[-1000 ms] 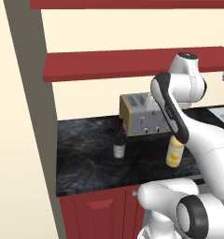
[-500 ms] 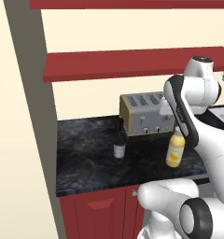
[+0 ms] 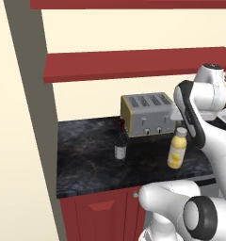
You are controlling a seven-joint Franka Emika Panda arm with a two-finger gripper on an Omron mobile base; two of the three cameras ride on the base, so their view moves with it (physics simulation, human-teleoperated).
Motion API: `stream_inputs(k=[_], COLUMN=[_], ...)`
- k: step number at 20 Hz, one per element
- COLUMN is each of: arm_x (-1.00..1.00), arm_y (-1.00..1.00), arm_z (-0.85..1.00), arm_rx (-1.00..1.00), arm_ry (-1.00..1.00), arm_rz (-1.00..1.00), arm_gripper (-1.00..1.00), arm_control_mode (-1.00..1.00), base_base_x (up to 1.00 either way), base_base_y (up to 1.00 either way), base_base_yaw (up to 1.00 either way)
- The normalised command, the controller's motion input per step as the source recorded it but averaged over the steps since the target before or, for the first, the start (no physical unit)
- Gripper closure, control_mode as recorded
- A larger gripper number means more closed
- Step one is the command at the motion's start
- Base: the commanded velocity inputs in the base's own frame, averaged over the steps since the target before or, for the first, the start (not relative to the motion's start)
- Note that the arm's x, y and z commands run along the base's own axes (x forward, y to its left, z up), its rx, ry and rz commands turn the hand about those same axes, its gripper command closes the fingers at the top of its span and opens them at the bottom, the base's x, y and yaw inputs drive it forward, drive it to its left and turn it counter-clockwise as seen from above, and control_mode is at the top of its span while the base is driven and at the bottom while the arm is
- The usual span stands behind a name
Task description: There is a wine glass and glass cup on the dining counter. Place the wine bottle next to the wine glass and the juice bottle next to the glass cup.
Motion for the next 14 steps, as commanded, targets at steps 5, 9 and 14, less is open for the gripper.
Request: stream_inputs(k=[5, 9, 14], arm_x=[0.19, 0.38, 0.4], arm_y=[-0.17, -0.01, 0.0], arm_z=[-0.33, -0.3, -0.21], arm_rx=[-0.01, -0.08, -0.04], arm_ry=[0.0, 0.0, 0.02], arm_rz=[0.0, 0.0, 0.0], arm_gripper=[-1.0, -1.0, -1.0], arm_control_mode=[-1.0, -1.0, -1.0], base_base_x=[0.0, 0.0, 0.0], base_base_y=[0.0, 0.0, 0.0], base_base_yaw=[0.0, 0.0, 0.0])
